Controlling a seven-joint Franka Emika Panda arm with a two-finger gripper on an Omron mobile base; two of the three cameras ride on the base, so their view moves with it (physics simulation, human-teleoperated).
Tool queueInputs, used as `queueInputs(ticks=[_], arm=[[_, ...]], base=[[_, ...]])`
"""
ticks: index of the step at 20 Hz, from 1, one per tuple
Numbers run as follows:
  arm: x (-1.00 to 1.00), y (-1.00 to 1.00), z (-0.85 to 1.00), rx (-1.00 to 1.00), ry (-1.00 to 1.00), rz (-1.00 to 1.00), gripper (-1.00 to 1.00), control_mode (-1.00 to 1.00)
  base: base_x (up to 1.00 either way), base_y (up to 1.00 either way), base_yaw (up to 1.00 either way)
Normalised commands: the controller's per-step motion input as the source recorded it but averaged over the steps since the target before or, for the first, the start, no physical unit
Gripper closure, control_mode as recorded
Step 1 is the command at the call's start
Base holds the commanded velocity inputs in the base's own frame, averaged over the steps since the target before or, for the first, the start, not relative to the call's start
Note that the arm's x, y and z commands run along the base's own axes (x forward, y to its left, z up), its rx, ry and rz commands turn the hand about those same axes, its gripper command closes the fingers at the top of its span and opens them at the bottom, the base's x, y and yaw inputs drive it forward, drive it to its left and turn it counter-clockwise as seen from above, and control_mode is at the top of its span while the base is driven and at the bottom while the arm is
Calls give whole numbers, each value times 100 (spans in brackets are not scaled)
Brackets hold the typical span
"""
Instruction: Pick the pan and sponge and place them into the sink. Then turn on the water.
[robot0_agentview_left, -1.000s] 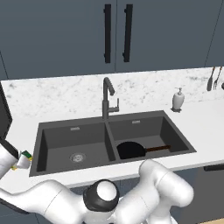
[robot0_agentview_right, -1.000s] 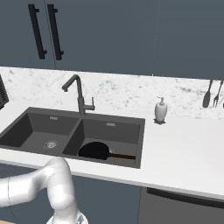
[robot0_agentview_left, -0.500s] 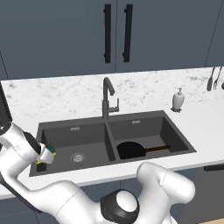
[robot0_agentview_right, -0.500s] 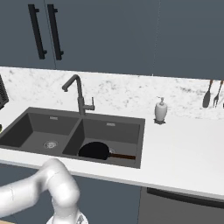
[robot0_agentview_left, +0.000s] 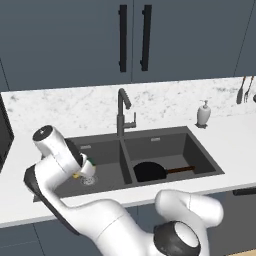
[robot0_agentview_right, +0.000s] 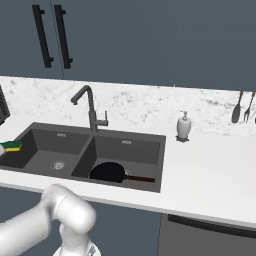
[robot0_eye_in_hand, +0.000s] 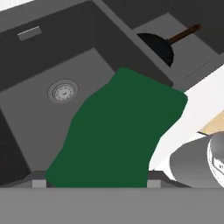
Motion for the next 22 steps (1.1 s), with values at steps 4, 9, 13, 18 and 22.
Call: queueInputs(ticks=[4, 9, 13, 18, 22], arm=[[-3, -100, 28, 4, 5, -6, 100, -100], [0, -100, 15, 3, 9, -7, 100, -100], [0, -100, 4, 3, 8, -7, 100, -100], [0, -100, 0, 3, 1, -5, 100, -100], [0, -100, 0, 3, 0, -2, 100, -100]], base=[[0, 0, 0], [0, 0, 0], [0, 0, 0], [0, 0, 0], [0, 0, 0]])
